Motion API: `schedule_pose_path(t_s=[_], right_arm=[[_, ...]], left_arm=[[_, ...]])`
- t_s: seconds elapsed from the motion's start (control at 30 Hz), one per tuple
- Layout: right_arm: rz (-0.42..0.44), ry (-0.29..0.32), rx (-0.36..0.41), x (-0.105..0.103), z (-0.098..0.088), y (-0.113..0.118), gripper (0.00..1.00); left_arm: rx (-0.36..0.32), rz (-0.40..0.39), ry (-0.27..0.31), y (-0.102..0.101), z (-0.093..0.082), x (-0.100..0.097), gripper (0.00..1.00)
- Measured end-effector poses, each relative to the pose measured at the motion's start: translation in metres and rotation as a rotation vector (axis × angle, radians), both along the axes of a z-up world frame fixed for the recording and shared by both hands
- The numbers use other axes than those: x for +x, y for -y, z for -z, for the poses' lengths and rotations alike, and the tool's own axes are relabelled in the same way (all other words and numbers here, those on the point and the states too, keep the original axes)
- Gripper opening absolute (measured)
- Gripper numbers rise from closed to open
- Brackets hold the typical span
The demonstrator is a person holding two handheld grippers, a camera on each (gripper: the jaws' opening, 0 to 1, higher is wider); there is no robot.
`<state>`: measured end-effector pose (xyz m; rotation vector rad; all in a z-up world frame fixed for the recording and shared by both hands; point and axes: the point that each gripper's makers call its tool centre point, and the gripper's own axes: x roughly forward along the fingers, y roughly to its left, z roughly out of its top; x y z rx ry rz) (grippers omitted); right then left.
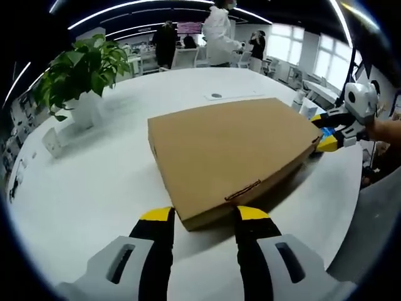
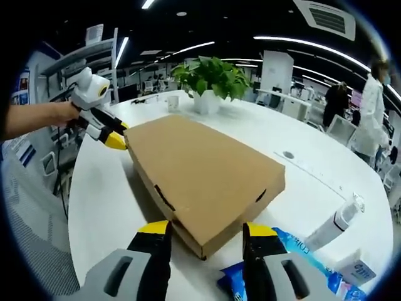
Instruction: Operate the shoe box by opening the lid, removing the specified soft item, and placing it in the target area until the item is outside and the box remains undamaged.
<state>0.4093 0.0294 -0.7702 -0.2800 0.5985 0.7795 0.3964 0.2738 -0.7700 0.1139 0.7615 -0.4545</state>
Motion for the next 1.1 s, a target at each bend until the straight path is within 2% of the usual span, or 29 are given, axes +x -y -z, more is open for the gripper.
schedule_pose_path(t_s=[0.1, 0.3, 0.5, 0.8, 1.1], right_arm=[[0.016, 0.028, 0.012, -0.004, -0.01, 0.007, 0.49], [0.053, 0.054, 0.029, -0.015, -0.025, 0.031, 0.52], [0.121, 0.085, 0.025, -0.033, -0.039, 0.071, 0.57], [0.251, 0.109, 0.019, -0.062, -0.053, 0.136, 0.65], [0.35, 0.111, 0.009, -0.094, -0.062, 0.183, 0.7]], left_arm=[[-0.008, -0.012, 0.022, -0.003, -0.007, -0.002, 0.46], [-0.026, -0.02, 0.056, -0.005, -0.024, -0.019, 0.5], [-0.039, -0.017, 0.093, -0.002, -0.039, -0.041, 0.54], [-0.046, 0.004, 0.12, 0.01, -0.052, -0.075, 0.62], [-0.047, 0.005, 0.154, 0.018, -0.063, -0.097, 0.69]])
